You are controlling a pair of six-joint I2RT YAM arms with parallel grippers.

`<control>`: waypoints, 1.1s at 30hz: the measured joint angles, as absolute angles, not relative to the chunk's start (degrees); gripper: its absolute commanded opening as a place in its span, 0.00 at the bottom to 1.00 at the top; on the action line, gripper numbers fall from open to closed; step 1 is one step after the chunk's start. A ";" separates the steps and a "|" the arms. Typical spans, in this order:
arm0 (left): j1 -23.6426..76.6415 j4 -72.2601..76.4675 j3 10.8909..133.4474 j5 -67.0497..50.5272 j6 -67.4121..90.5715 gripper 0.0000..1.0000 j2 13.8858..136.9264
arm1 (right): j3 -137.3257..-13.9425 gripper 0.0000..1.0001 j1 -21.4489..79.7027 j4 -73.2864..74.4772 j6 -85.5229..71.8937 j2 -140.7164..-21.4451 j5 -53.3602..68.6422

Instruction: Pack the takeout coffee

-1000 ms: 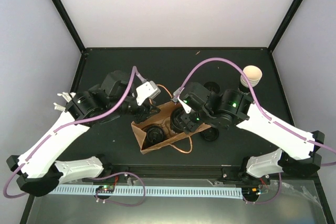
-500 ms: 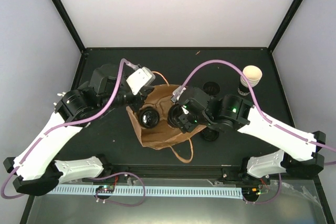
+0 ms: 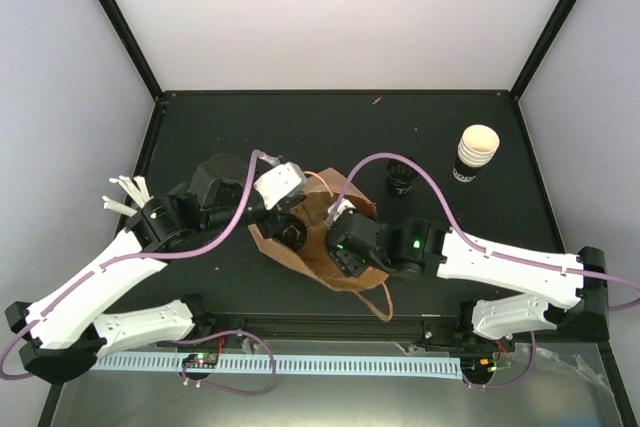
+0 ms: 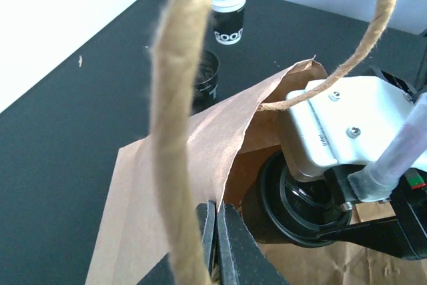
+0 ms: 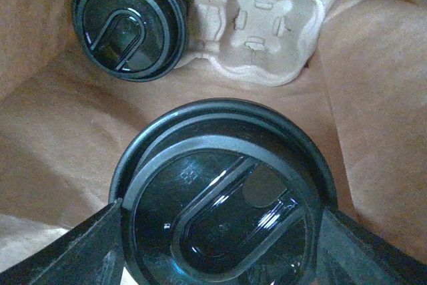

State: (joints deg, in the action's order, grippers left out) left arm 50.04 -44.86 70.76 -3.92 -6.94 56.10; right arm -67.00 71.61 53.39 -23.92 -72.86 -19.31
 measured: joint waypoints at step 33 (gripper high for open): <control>8.82 -47.51 75.70 -23.33 11.64 0.80 70.41 | -49.52 0.42 77.23 23.66 -21.02 -64.77 -33.65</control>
State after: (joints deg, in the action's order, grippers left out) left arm 8.82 -47.51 75.70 -23.33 11.64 70.41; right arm -49.52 77.23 23.66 -21.02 -64.77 -33.65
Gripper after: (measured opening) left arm 0.808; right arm 0.715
